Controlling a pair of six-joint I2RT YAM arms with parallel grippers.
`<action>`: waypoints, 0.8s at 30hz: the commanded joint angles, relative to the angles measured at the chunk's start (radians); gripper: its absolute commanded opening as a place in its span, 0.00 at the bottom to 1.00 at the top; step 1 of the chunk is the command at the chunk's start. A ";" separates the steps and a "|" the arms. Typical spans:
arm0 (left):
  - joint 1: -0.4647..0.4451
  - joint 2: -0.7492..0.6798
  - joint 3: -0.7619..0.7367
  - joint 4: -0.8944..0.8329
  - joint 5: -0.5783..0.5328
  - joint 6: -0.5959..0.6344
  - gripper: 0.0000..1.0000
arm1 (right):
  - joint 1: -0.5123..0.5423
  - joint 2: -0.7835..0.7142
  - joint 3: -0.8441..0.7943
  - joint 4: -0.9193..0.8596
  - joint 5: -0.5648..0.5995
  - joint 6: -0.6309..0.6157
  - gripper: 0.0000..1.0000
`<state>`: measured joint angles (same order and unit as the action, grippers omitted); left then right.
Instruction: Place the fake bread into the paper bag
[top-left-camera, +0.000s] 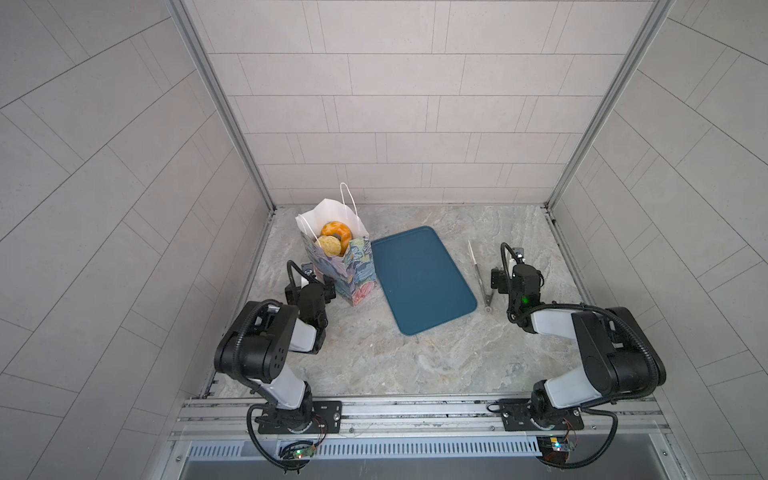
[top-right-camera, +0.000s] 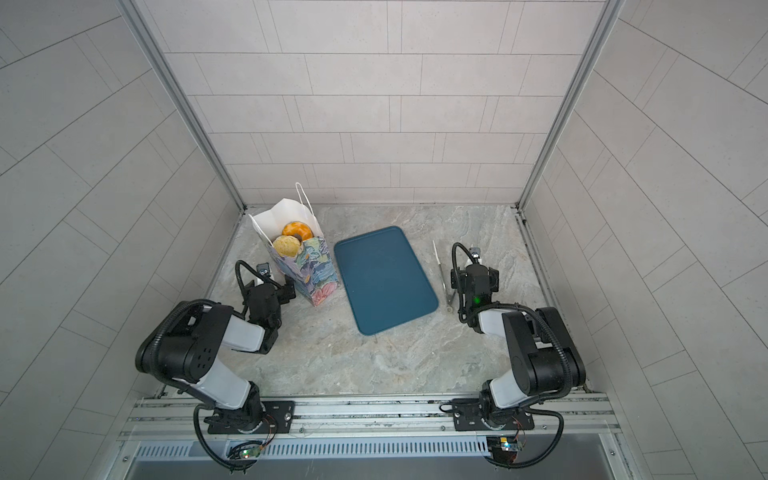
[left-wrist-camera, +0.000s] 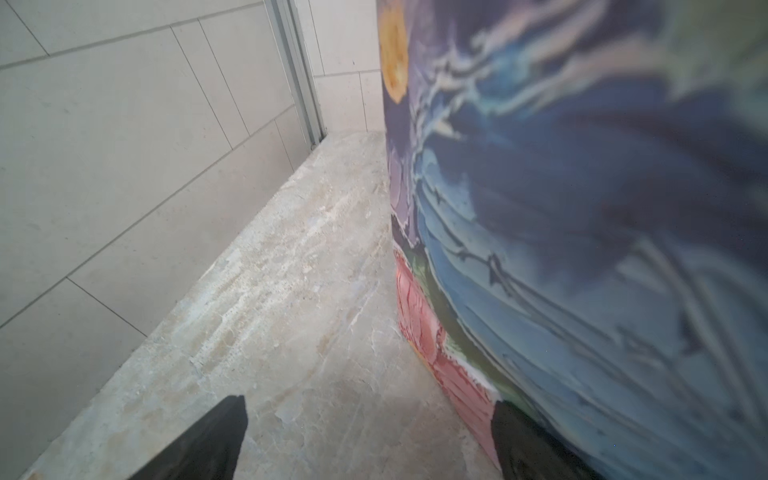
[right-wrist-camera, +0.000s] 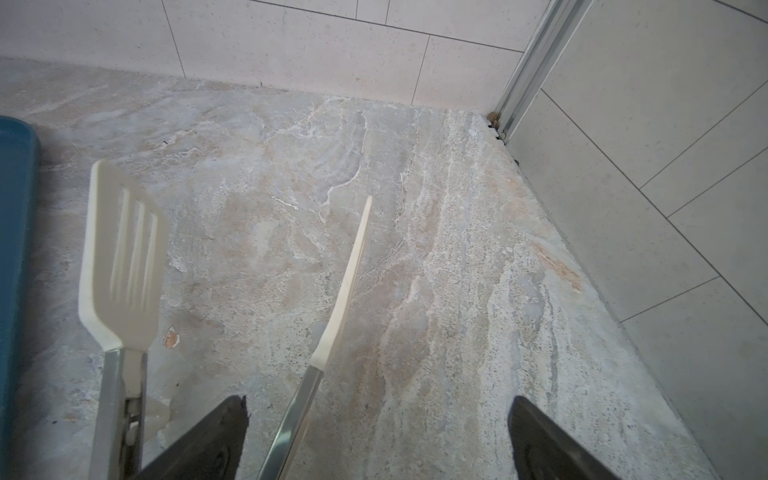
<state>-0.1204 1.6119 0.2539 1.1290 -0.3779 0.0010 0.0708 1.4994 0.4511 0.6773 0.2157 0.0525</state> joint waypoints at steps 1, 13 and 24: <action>-0.005 -0.022 0.025 0.014 0.001 0.010 1.00 | -0.005 0.007 -0.005 0.014 -0.004 -0.005 1.00; 0.031 -0.013 0.143 -0.190 0.030 -0.027 1.00 | -0.005 0.009 -0.003 0.014 -0.003 -0.004 1.00; 0.034 -0.010 0.146 -0.195 0.029 -0.029 1.00 | -0.005 0.009 -0.002 0.013 -0.004 -0.004 1.00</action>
<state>-0.0902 1.6081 0.3904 0.9295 -0.3576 -0.0277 0.0708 1.4994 0.4511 0.6773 0.2127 0.0525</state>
